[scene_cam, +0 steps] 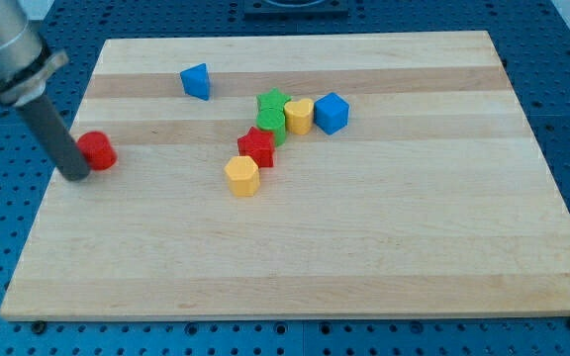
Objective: Move red circle below the blue triangle
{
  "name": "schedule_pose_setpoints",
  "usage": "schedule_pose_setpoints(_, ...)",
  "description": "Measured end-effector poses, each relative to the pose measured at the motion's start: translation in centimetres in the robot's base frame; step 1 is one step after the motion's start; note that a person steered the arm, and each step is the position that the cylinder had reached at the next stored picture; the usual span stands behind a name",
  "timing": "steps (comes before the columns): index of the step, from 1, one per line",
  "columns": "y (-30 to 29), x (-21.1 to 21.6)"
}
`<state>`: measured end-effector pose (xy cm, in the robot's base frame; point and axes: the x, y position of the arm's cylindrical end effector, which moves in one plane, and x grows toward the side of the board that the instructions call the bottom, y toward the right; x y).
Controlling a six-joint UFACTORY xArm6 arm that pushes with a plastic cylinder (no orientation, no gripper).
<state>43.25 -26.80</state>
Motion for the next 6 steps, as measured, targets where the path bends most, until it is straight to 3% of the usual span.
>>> schedule_pose_setpoints(1, 1.3, -3.9)
schedule_pose_setpoints(3, -3.6, -2.7)
schedule_pose_setpoints(4, -1.4, -4.4)
schedule_pose_setpoints(6, 11.3, -9.9)
